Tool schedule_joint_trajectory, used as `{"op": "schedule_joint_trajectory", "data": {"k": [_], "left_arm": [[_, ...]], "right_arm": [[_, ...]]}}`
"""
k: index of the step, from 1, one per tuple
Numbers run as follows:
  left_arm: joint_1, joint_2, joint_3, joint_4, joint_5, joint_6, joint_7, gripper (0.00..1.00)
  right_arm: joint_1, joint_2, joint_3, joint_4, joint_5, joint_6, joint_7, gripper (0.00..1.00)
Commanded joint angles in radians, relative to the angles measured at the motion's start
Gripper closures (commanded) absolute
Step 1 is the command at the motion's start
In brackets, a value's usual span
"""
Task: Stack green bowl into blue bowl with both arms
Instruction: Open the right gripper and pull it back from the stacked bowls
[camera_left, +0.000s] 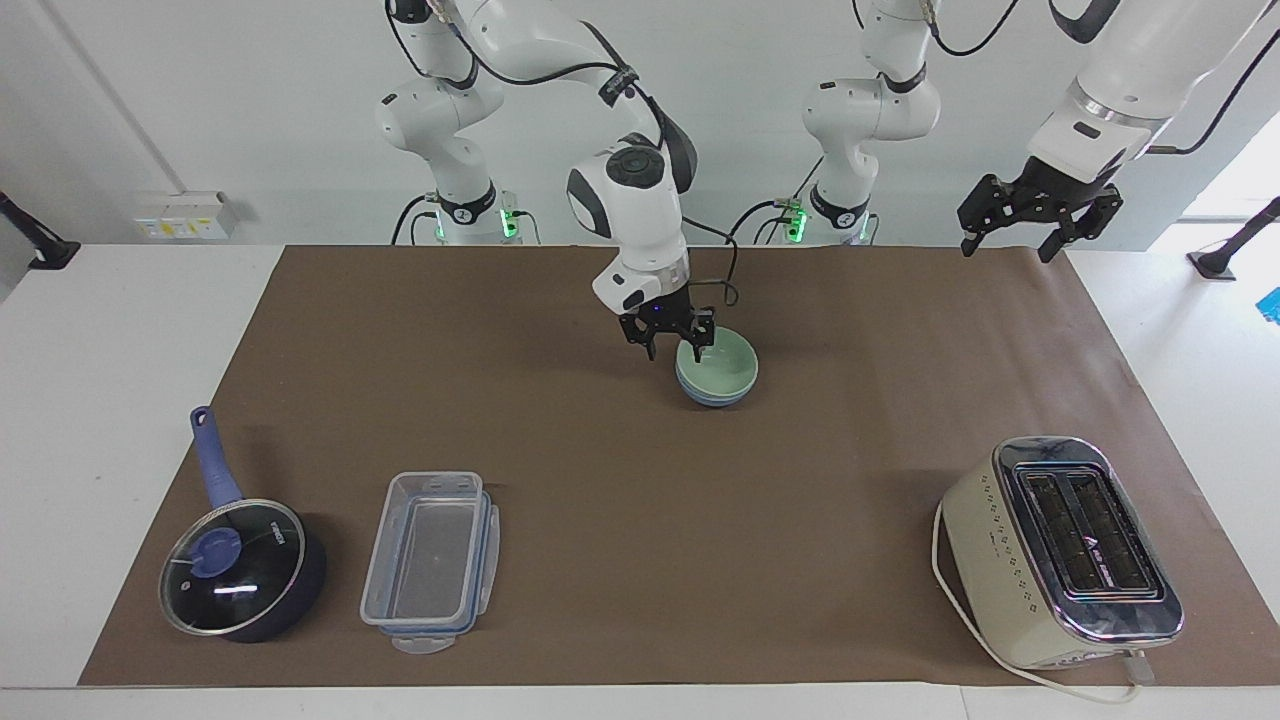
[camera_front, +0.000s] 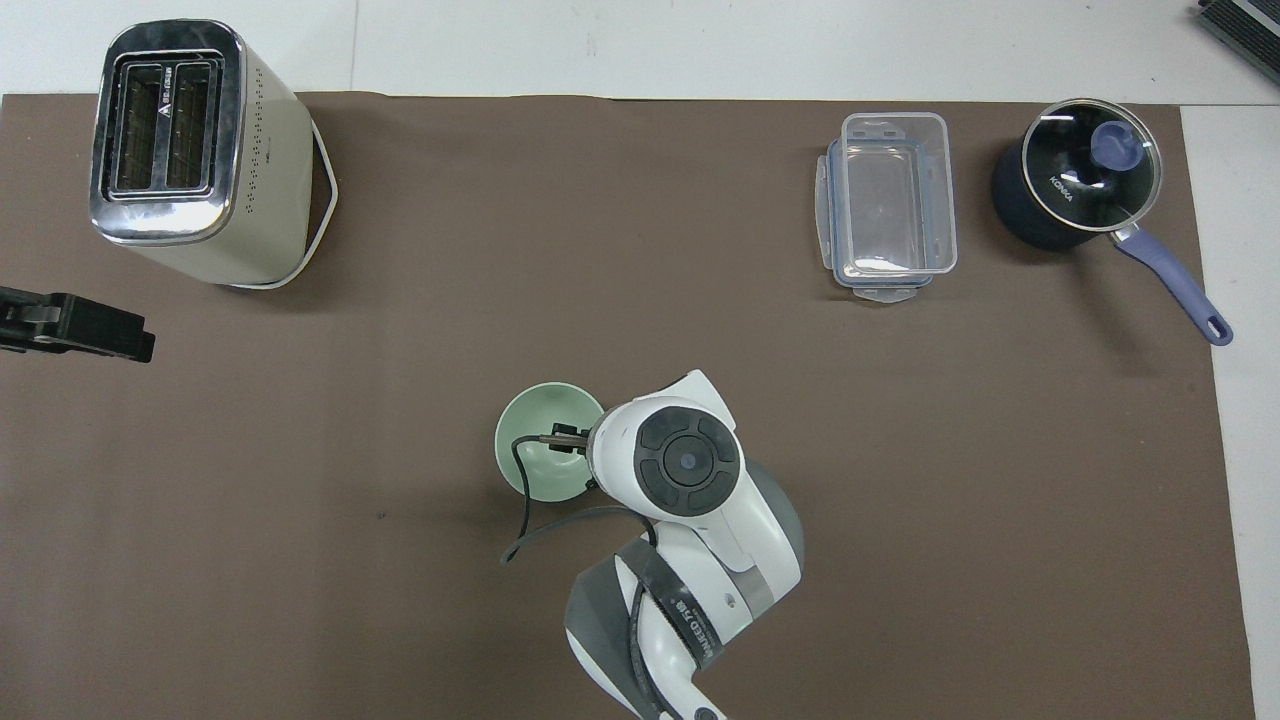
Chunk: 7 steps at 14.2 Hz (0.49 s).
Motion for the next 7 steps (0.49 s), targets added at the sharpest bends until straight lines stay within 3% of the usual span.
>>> {"op": "schedule_joint_trajectory", "data": {"k": [1,7], "left_arm": [[0.015,-0.023,-0.011,-0.022,0.015,-0.009,0.003,0.0],[0.015,-0.023,-0.011,-0.022,0.015,-0.009,0.005,0.0]], "right_arm": [[-0.094,-0.084,0.008,0.032,-0.07,-0.117,-0.073,0.0],[-0.253,-0.162,0.006,0.105,-0.105,-0.315,-0.299,0.0]]}}
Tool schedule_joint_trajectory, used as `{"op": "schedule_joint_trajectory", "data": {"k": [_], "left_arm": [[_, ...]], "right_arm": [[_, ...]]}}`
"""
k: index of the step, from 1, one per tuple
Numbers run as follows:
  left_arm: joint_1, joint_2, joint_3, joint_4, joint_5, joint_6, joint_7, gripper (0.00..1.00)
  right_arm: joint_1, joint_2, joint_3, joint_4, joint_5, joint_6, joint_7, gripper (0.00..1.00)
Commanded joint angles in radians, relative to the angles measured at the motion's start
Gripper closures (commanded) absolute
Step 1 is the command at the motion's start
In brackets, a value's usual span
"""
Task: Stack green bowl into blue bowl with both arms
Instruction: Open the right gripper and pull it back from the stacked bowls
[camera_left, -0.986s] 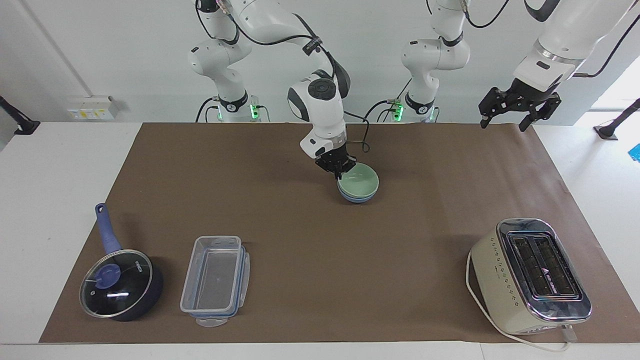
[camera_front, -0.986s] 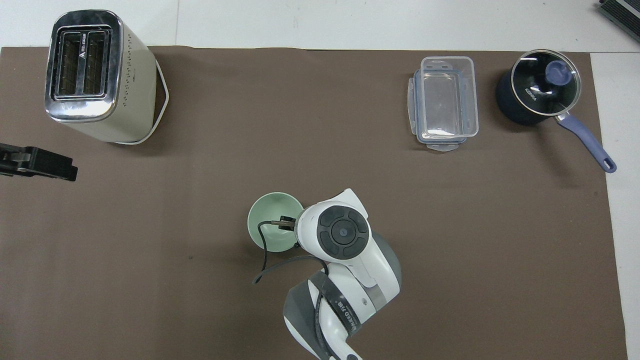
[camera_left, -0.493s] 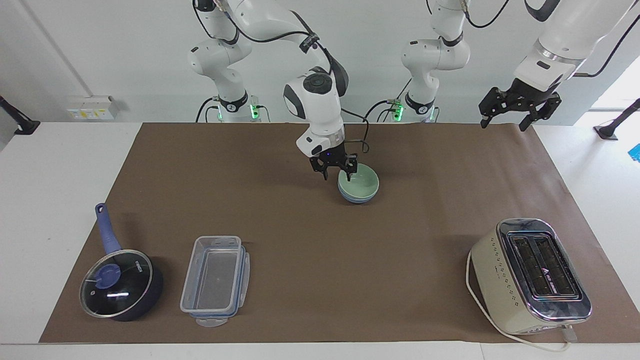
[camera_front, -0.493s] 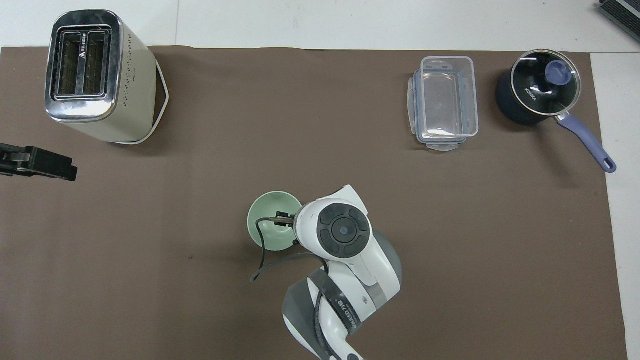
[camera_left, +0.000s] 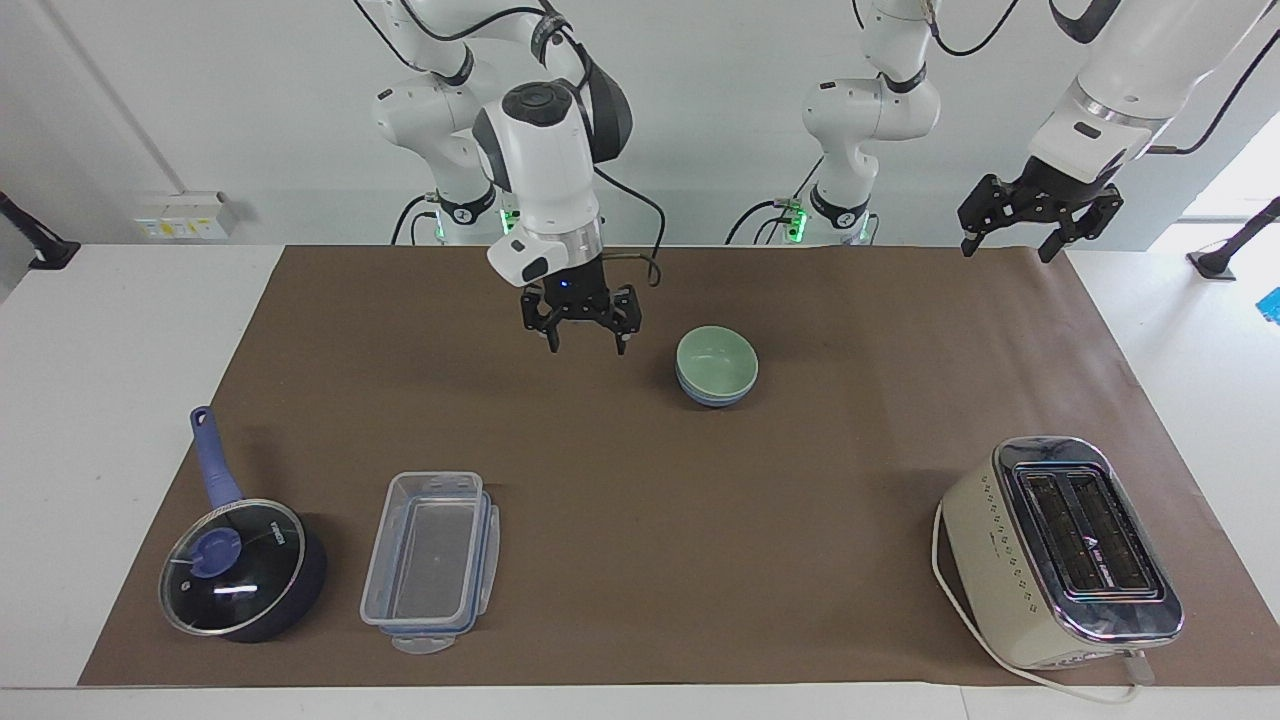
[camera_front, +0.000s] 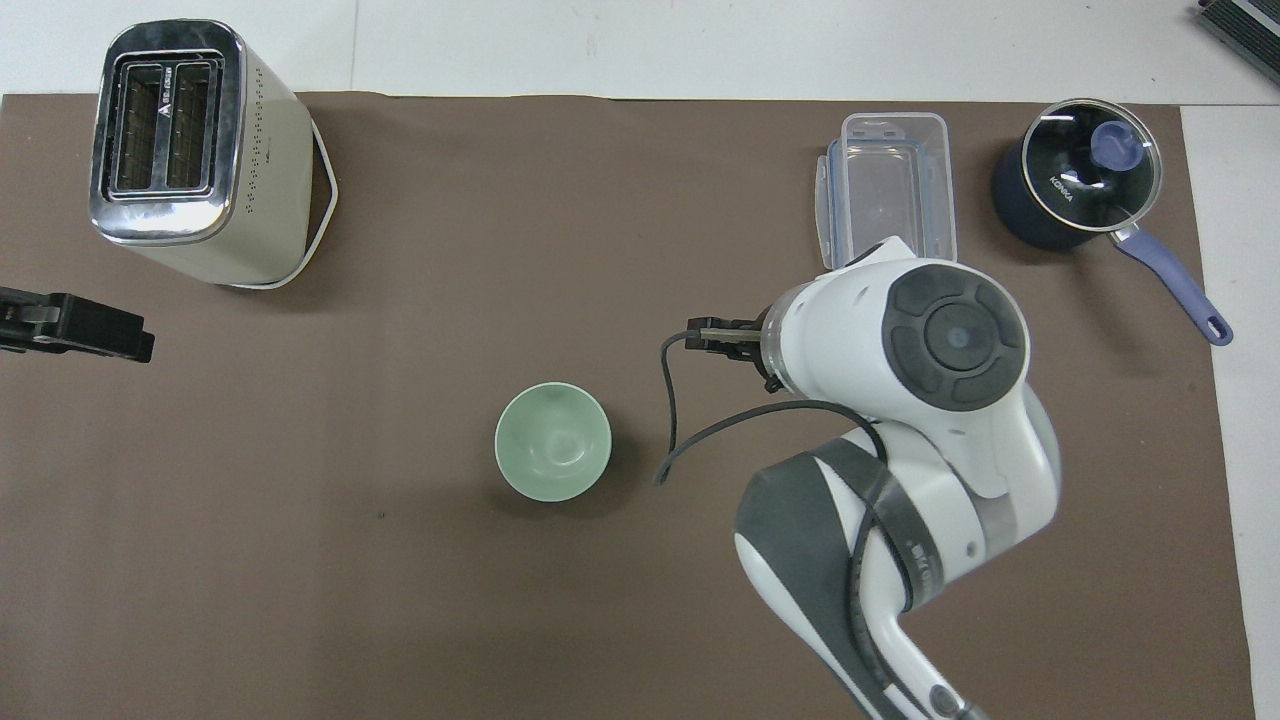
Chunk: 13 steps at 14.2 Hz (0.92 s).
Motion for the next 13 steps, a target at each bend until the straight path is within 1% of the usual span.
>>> {"op": "schedule_joint_trajectory", "data": {"k": [1,3,5,8,12,13], "left_arm": [[0.014,-0.023,-0.011,-0.022,0.015,-0.009,0.003,0.0],[0.014,-0.023,-0.011,-0.022,0.015,-0.009,0.005,0.0],[0.014,-0.023,-0.011,-0.022,0.015,-0.009,0.003,0.0],[0.014,-0.023,-0.011,-0.022,0.015,-0.009,0.003,0.0],[0.014,-0.023,-0.011,-0.022,0.015,-0.009,0.003,0.0],[0.014,-0.023,-0.011,-0.022,0.015,-0.009,0.003,0.0]], "right_arm": [[-0.089,-0.054,0.012,0.006,-0.018,-0.077,-0.098,0.0],[-0.163,-0.096,0.012,0.009,-0.018,-0.112,-0.182,0.0],[-0.206,-0.118,0.009,0.033,-0.018,-0.15,-0.227,0.0],[-0.261,-0.121,0.009,0.118,-0.018,-0.277,-0.291,0.0],[-0.333,-0.128,0.006,0.182,-0.018,-0.391,-0.342,0.0],[-0.355,-0.133,0.006,0.185,-0.019,-0.411,-0.364,0.0]]}}
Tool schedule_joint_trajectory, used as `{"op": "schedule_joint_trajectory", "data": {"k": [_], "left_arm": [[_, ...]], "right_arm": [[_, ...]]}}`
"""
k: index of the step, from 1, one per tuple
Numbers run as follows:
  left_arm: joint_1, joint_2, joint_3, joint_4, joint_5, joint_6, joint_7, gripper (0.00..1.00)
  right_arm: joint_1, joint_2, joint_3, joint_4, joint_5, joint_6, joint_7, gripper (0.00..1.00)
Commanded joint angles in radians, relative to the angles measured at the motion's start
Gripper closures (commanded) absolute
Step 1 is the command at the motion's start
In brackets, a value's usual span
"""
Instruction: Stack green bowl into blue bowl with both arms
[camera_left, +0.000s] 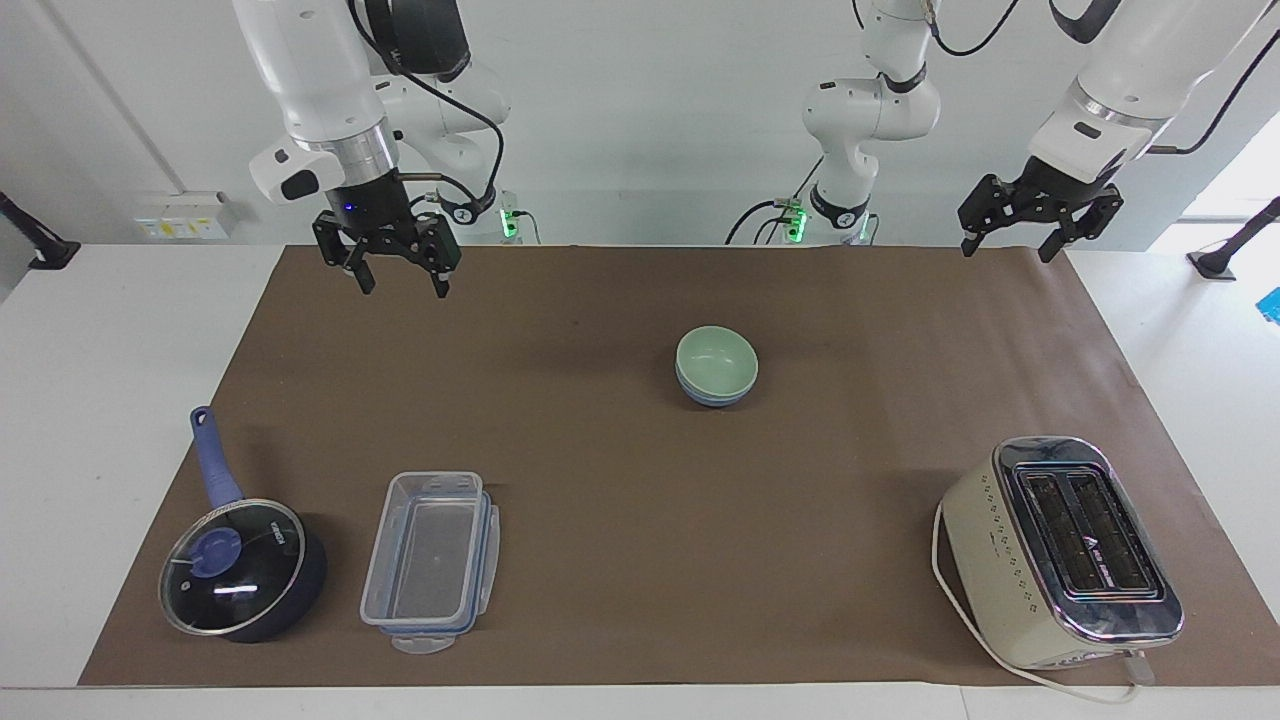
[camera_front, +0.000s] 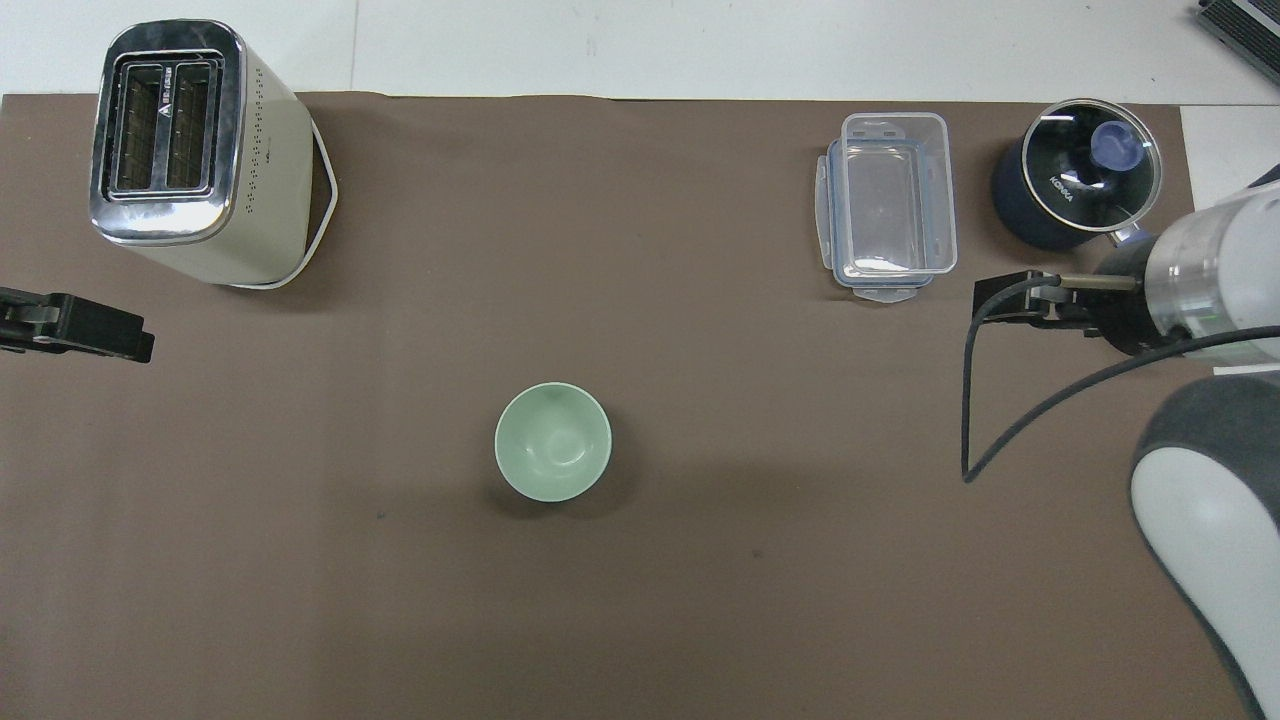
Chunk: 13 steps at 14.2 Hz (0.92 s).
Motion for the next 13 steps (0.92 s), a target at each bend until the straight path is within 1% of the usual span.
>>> {"op": "schedule_joint_trajectory", "data": {"k": [1,4,6,7,9,13], "left_arm": [[0.014,-0.023,-0.011,-0.022,0.015,-0.008,0.003,0.0],[0.014,-0.023,-0.011,-0.022,0.015,-0.008,0.003,0.0],[0.014,-0.023,-0.011,-0.022,0.015,-0.008,0.003,0.0],[0.014,-0.023,-0.011,-0.022,0.015,-0.008,0.003,0.0],[0.014,-0.023,-0.011,-0.022,0.015,-0.008,0.003,0.0],[0.014,-0.023,-0.011,-0.022,0.015,-0.01,0.003,0.0]], "right_arm": [[-0.061,-0.013,0.01,0.03,-0.015,-0.06,-0.054,0.0],[-0.093,-0.03,0.01,0.044,-0.015,-0.098,-0.056,0.0],[-0.096,-0.045,0.004,0.091,-0.017,-0.15,-0.056,0.0],[-0.098,-0.045,-0.005,0.096,-0.015,-0.164,-0.057,0.0],[-0.099,-0.071,-0.008,0.076,-0.015,-0.164,-0.059,0.0],[-0.099,-0.071,-0.024,0.075,-0.015,-0.184,-0.142,0.0]]}}
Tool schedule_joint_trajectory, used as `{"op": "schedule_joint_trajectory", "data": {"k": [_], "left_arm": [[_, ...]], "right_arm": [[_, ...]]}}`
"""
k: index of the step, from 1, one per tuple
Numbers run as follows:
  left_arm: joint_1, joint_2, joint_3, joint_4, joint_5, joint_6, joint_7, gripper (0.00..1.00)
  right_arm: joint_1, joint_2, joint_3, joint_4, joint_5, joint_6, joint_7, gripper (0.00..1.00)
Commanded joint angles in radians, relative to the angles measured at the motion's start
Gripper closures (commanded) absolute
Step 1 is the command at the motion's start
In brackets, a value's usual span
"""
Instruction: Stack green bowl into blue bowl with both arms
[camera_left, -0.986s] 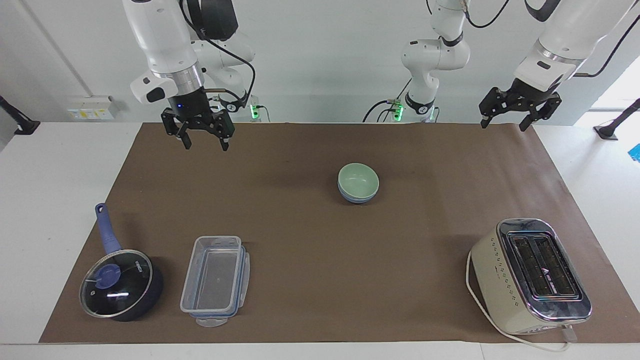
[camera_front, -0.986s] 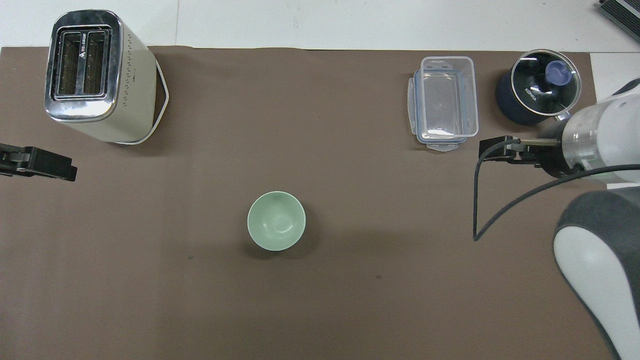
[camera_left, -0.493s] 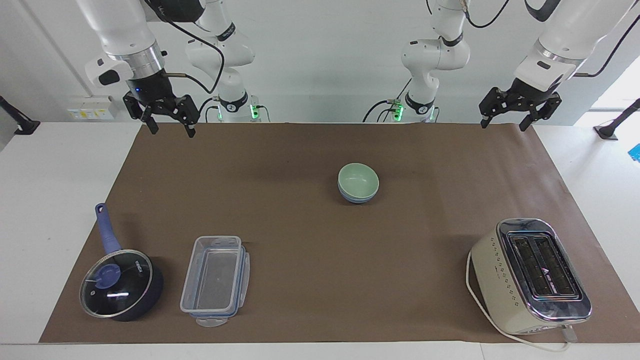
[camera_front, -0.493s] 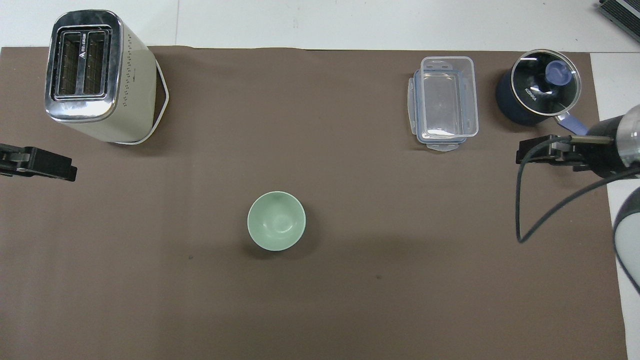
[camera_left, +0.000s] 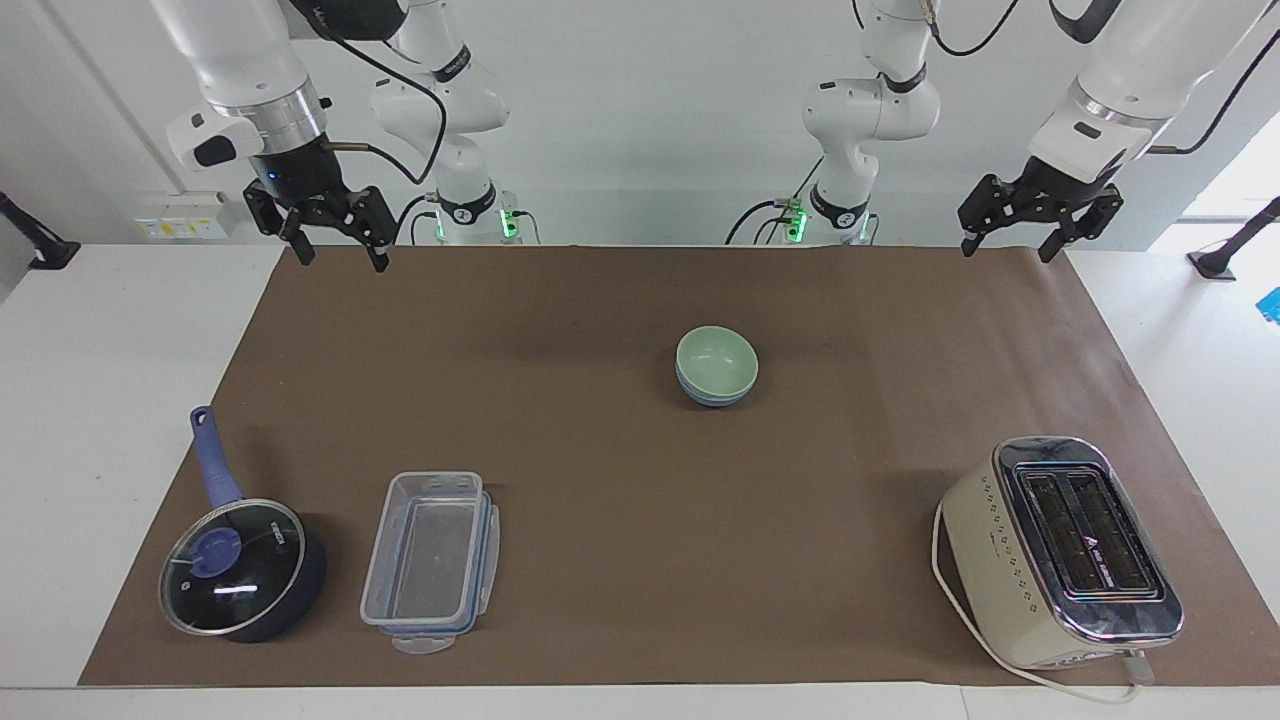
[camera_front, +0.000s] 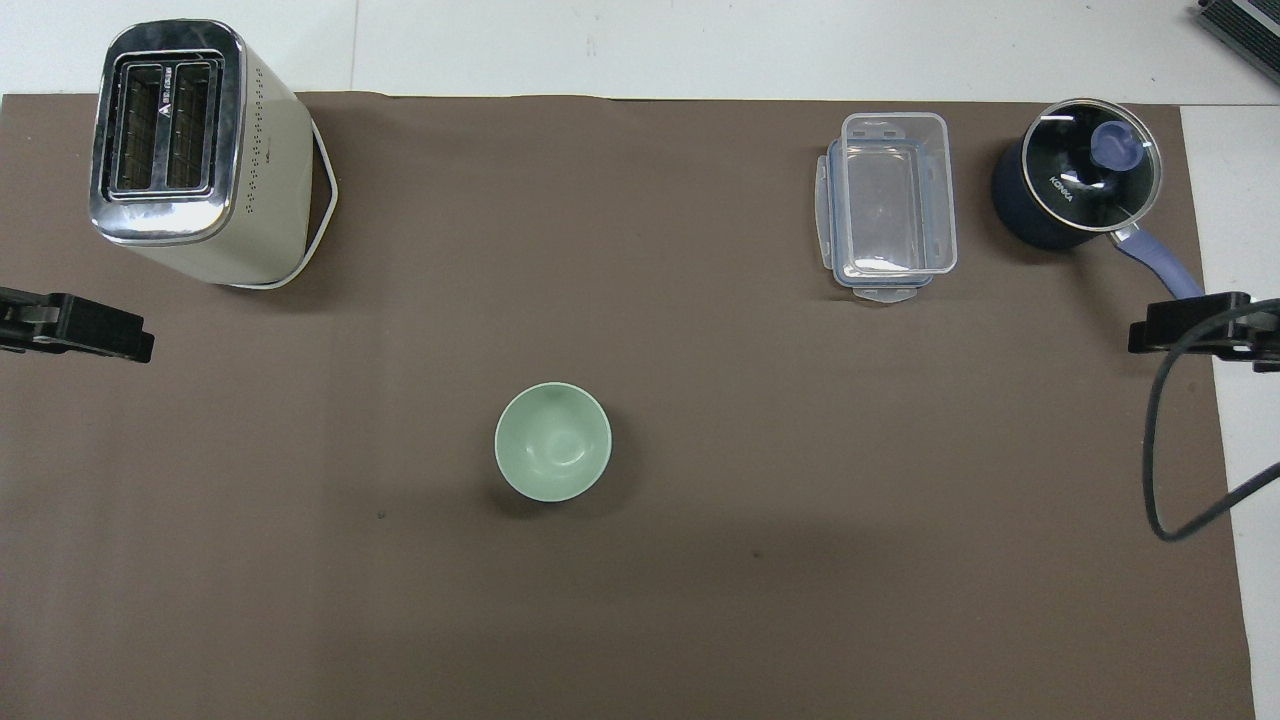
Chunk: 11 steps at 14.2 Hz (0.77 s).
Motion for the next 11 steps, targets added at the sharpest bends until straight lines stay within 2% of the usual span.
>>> {"op": "schedule_joint_trajectory", "data": {"k": [1,3,11], "left_arm": [[0.014,-0.025,-0.011,-0.025,0.015,-0.028,0.003,0.0],[0.012,-0.025,-0.011,-0.022,0.015,-0.054,0.0,0.0],[0.002,-0.025,-0.013,-0.023,0.006,-0.043,0.003,0.0]], "right_arm": [[-0.015,-0.005,-0.014,0.002,-0.017,-0.033,-0.09,0.0],[-0.01,-0.005,-0.013,0.004,-0.05,-0.035,-0.114,0.0],[-0.01,-0.013,-0.006,-0.007,-0.05,-0.036,-0.152,0.0]]}}
